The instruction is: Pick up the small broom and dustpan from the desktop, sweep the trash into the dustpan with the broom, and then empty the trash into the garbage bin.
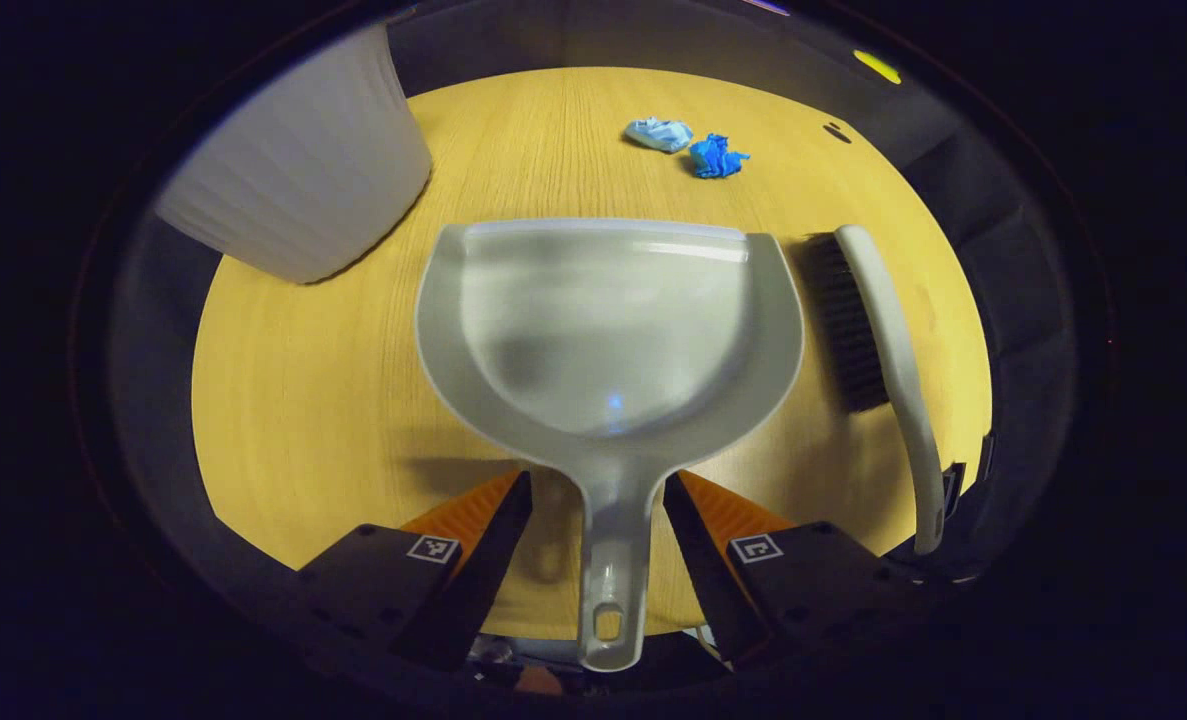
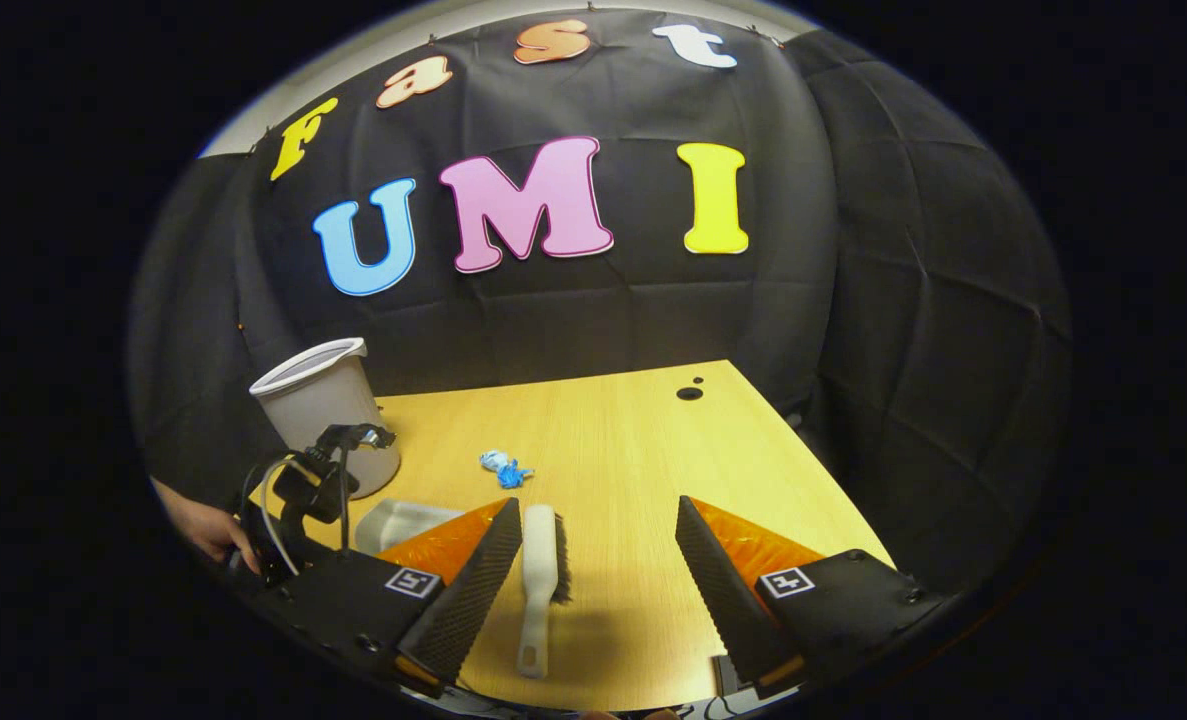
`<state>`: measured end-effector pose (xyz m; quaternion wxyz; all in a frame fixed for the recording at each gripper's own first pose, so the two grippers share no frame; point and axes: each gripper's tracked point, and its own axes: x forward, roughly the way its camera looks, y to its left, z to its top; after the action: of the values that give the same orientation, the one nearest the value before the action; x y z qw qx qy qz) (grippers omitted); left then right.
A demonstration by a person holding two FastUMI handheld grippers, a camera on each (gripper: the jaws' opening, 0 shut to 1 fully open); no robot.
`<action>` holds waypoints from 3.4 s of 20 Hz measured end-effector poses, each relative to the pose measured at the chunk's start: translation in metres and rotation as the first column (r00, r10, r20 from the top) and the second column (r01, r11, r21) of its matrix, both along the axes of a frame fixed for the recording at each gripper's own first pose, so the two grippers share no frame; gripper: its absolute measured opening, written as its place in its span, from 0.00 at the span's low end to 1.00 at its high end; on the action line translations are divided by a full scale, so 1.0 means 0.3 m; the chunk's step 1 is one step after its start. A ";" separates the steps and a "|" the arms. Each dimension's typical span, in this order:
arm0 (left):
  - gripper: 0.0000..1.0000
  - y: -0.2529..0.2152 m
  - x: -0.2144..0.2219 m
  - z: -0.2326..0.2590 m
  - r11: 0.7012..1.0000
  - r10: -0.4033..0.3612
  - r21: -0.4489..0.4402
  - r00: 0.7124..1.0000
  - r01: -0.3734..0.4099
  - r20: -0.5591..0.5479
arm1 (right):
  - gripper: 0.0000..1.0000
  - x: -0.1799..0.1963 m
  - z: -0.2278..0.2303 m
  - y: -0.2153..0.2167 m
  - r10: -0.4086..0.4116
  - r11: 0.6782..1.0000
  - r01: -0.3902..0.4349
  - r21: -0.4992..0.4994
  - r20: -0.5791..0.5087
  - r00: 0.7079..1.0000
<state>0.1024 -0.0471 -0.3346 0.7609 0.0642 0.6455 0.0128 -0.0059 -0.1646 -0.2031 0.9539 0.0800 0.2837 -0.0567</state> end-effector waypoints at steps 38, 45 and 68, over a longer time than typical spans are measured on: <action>0.30 -0.031 0.063 -0.052 0.991 -0.055 -0.122 0.998 0.054 -0.003 | 0.28 0.009 -0.736 0.169 0.217 0.960 -0.266 0.085 -0.824 0.523; 0.29 0.049 0.032 -0.039 0.990 -0.126 -0.065 0.992 0.124 -0.026 | 0.23 0.324 -0.694 0.096 0.258 0.948 -0.305 0.085 -0.769 0.585; 0.30 0.149 0.203 0.005 0.897 -0.442 -0.007 0.896 0.442 -0.029 | 0.24 0.558 -0.816 0.391 0.623 0.391 -0.864 0.317 -0.782 -0.005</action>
<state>0.1633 -0.0024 -0.3331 0.7342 0.2091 0.6254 -0.1614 0.1616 -0.0473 -0.4479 0.5705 -0.2472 0.6744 0.3982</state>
